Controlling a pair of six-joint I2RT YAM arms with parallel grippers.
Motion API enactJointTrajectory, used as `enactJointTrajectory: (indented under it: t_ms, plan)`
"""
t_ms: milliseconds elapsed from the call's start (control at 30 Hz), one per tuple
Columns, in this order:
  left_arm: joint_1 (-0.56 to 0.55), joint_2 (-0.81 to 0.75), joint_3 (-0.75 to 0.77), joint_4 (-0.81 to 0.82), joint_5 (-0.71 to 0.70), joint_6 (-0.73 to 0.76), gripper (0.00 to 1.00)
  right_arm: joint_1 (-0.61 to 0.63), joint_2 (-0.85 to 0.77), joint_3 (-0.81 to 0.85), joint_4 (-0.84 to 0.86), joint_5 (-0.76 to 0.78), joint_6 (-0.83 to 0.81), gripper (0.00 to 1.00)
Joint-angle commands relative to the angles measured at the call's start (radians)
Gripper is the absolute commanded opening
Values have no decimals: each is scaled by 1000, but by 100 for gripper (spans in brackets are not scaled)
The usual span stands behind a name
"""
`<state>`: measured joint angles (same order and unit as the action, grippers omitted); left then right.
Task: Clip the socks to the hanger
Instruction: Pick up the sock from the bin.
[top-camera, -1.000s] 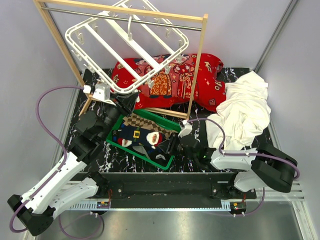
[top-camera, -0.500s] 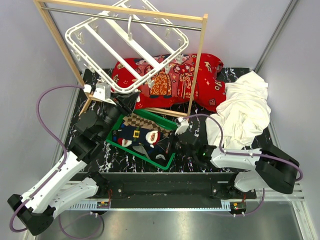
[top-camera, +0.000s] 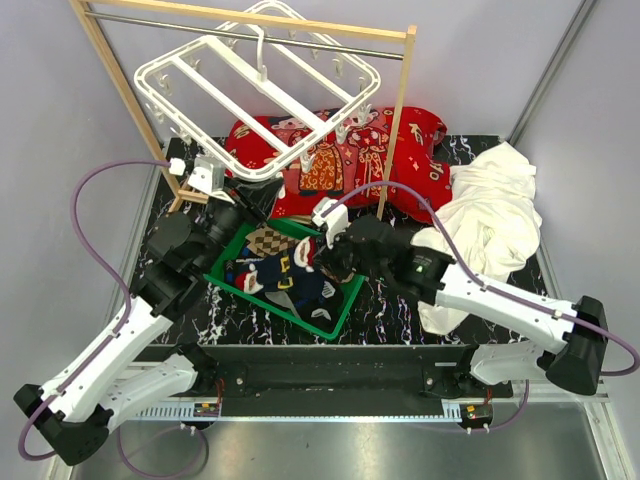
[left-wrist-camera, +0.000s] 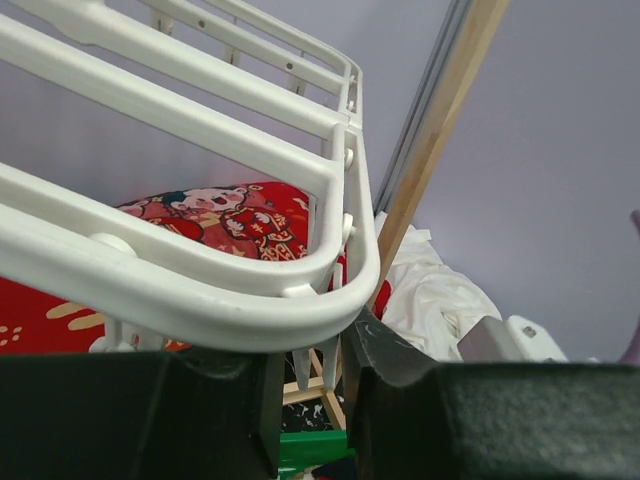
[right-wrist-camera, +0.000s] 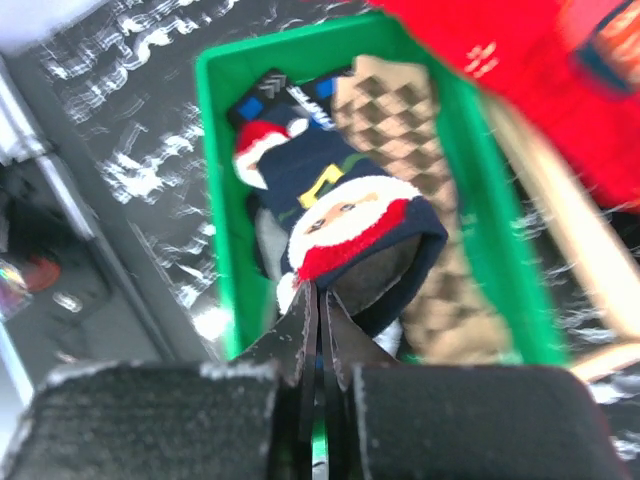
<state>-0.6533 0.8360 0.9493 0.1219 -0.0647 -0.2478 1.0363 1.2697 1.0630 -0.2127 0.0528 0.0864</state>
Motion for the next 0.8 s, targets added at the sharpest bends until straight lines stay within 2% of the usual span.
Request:
enactJointTrajectory:
  t_ms: [0,400,600,767]
  plan:
    - [0,26,54,18,62,28,0,8,-26,170,-322,67,-344,0]
    - [0,55,57,56,126,-5,0,8,8,377,-471,24,-739,0]
    - [0,63,60,71,158,-15,0,8,53,474,-482,-5,-864,0]
    - [0,71,59,96,166,-30,0,8,94,531,-482,-47,-906,0]
